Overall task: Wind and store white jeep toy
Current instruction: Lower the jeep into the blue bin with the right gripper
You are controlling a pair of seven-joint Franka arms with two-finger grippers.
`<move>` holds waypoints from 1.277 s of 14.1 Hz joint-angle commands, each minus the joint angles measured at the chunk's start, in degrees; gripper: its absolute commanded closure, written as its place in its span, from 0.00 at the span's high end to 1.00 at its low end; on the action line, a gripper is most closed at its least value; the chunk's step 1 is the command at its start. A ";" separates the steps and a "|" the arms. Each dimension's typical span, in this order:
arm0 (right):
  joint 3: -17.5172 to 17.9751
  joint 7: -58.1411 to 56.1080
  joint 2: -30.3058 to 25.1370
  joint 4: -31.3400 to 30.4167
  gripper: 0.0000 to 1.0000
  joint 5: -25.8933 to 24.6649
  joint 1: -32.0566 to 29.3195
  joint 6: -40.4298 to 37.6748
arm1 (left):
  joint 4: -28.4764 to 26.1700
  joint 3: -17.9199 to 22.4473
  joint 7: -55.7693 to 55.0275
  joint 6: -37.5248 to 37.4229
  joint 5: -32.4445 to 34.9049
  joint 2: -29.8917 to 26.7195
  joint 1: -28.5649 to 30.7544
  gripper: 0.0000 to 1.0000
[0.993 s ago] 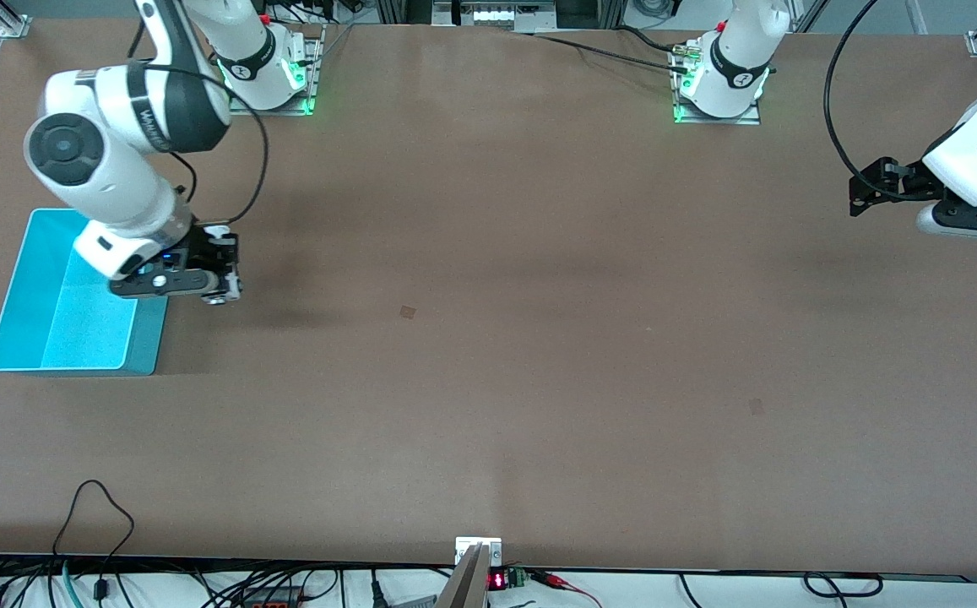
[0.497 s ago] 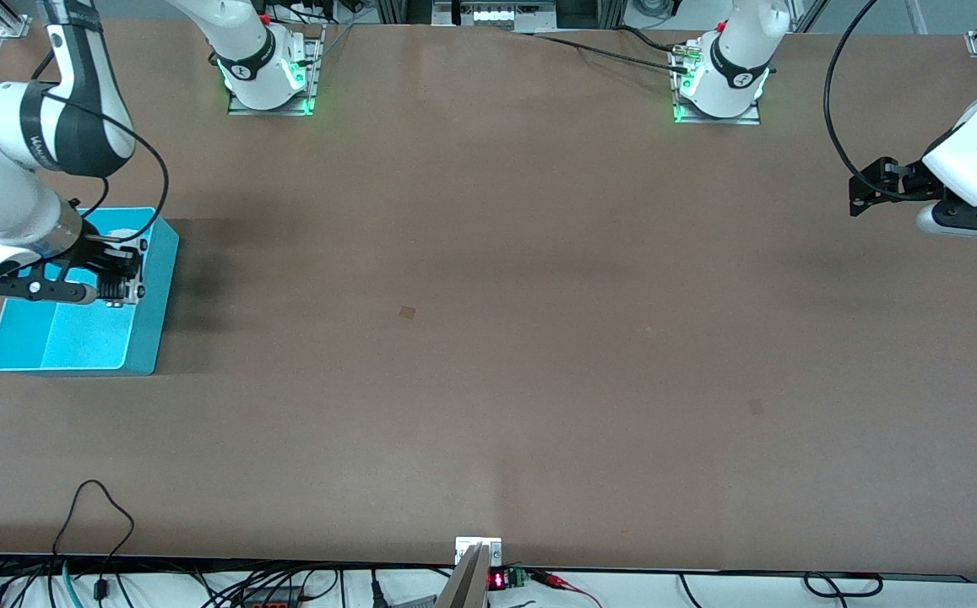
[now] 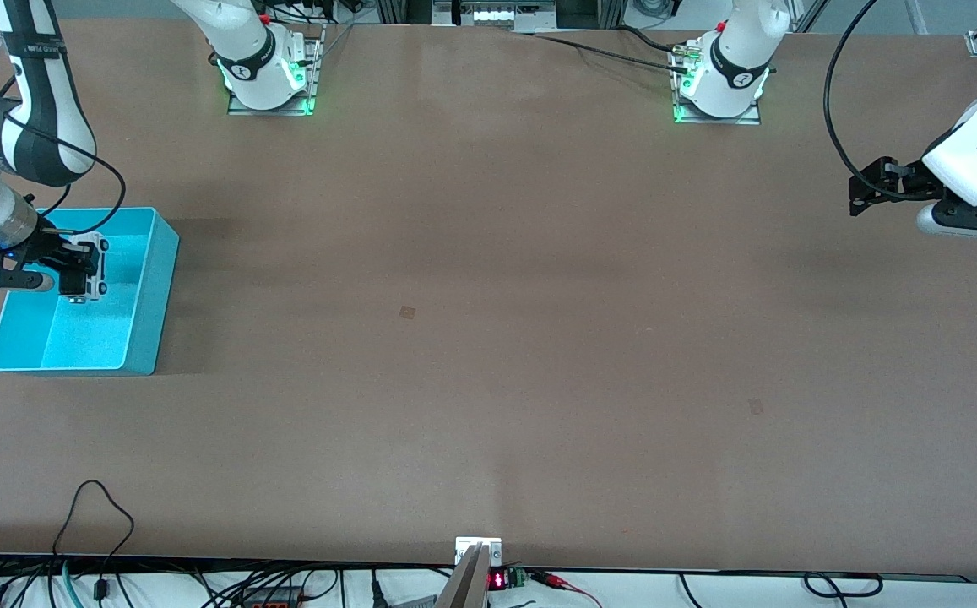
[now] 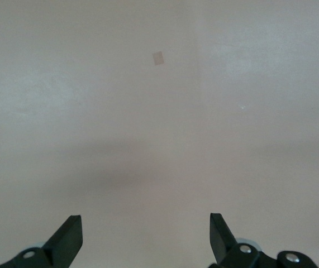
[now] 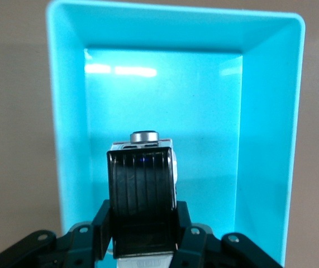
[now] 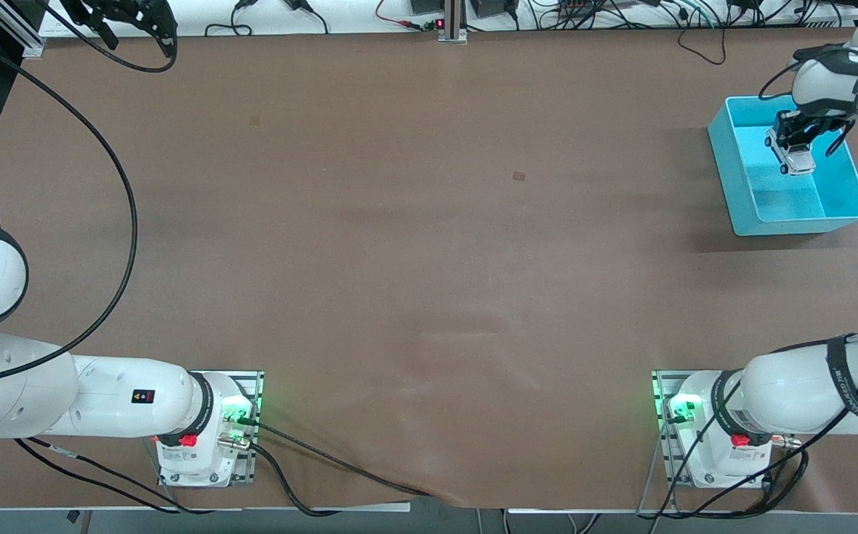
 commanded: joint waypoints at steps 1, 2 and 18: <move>0.96 -2.52 1.71 -3.83 0.00 -0.83 -3.44 7.42 | -0.20 0.00 -0.98 -0.62 -0.71 -0.92 -0.08 1.00; 0.96 -2.61 2.85 -4.63 0.00 -0.83 -4.14 9.71 | -0.20 0.08 -0.98 -0.80 -0.71 -0.92 -0.08 1.00; 1.40 -3.49 8.14 -6.74 1.00 -0.48 -6.88 14.92 | 0.42 -0.09 -0.72 -4.14 -0.71 -1.19 -0.52 1.00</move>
